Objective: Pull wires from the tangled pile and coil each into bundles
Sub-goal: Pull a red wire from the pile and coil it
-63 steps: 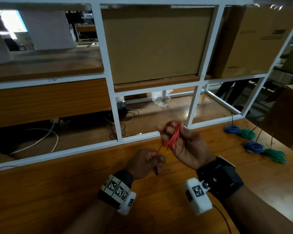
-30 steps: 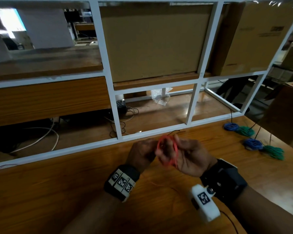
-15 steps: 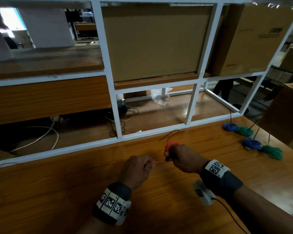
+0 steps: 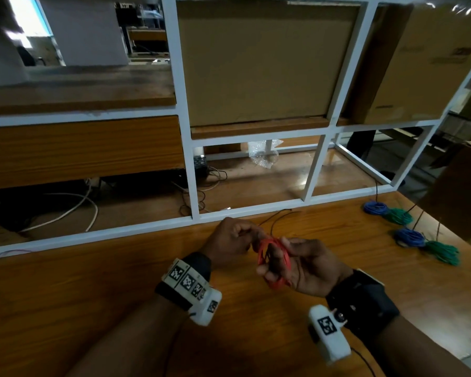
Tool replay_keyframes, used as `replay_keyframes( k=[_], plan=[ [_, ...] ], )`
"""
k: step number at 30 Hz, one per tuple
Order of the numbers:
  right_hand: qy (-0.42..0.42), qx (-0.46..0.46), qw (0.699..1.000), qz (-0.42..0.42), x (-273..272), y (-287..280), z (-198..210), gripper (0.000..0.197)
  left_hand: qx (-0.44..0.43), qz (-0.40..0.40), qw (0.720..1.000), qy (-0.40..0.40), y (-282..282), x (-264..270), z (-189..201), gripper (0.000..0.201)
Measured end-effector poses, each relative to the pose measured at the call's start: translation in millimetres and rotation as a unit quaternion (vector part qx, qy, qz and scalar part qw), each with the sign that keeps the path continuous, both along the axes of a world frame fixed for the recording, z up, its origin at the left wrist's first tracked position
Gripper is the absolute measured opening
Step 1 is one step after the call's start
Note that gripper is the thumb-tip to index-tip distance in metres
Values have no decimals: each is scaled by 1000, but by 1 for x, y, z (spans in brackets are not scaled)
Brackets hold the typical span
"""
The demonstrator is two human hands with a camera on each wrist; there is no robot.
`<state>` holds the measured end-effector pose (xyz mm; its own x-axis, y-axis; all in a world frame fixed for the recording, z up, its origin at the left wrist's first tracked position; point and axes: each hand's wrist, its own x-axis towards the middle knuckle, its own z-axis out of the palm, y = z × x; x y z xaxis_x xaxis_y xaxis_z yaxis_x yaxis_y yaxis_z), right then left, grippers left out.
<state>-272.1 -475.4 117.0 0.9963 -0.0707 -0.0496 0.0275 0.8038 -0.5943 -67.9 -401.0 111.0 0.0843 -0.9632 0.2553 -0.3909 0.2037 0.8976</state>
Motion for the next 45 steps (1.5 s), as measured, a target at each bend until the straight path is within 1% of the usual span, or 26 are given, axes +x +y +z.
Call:
replay_keyframes(
  k=[4,7,9,10,12,14,15,16,17,18,21,23,24,25,28,30,31,32,34,36,39,40,42,43,44,45],
  plan=[
    [-87,50,992,-72,13,5,9,39,16,-5,998,68,-7,-20,-7,28],
    [-101,79,975,-181,20,-1,14,36,93,36,989,108,-4,-42,-13,31],
    [-82,59,958,-269,22,-6,18,35,139,21,980,141,1,-51,-21,29],
    [-52,15,944,-325,23,-9,19,33,152,10,980,126,4,-54,-26,26],
    [39,-141,892,-427,25,-13,13,33,166,-6,984,61,12,-53,-37,26],
    [127,-292,834,-451,28,-15,4,37,174,-11,985,8,19,-48,-41,24],
    [166,-388,789,-446,29,-16,-2,38,171,-13,985,-14,22,-45,-40,23],
    [205,-498,725,-429,30,-16,-5,36,165,-13,986,-35,25,-43,-37,22],
    [239,-600,658,-387,30,-18,-9,31,155,-12,986,-63,26,-41,-34,22],
    [265,-672,612,-320,30,-19,-12,24,140,-7,985,-102,27,-38,-30,22],
    [327,-745,575,-88,31,-12,-14,8,126,17,952,-278,33,-17,-23,20],
    [343,-761,551,6,29,-6,-14,9,128,26,928,-350,38,3,-25,19],
    [339,-750,567,38,27,-2,-14,11,122,31,922,-366,39,12,-26,21],
    [329,-722,605,70,25,1,-13,16,115,40,920,-373,39,18,-28,24],
    [247,-566,773,145,20,6,-13,37,85,43,927,-362,31,27,-20,30],
    [164,-380,902,125,13,6,-16,39,34,21,948,-316,24,29,-10,25],
    [122,-280,946,109,9,5,-18,37,9,15,960,-281,21,29,-5,19],
    [80,-207,970,99,5,4,-20,36,-14,11,968,-252,17,29,-2,12],
    [8,-142,985,96,2,6,-19,35,-48,13,975,-217,8,23,0,8],
    [-48,-109,991,68,4,12,-11,33,-59,8,983,-176,-1,11,-5,12],
    [-85,3,996,-40,11,11,-2,42,4,18,998,-53,-6,-10,-16,24],
    [-96,13,991,-87,11,6,-2,38,25,34,999,-33,-5,-18,-24,29],
    [-101,4,980,-169,12,-4,0,28,60,43,997,-37,-2,-35,-41,30],
    [-79,-6,975,-208,10,-7,1,29,83,9,996,-26,1,-46,-46,25],
    [-37,-70,960,-268,9,-11,-1,30,107,-37,993,-17,3,-57,-48,19],
    [22,-190,924,-333,6,-16,-5,34,133,-73,988,-24,5,-67,-48,14]
  ],
)
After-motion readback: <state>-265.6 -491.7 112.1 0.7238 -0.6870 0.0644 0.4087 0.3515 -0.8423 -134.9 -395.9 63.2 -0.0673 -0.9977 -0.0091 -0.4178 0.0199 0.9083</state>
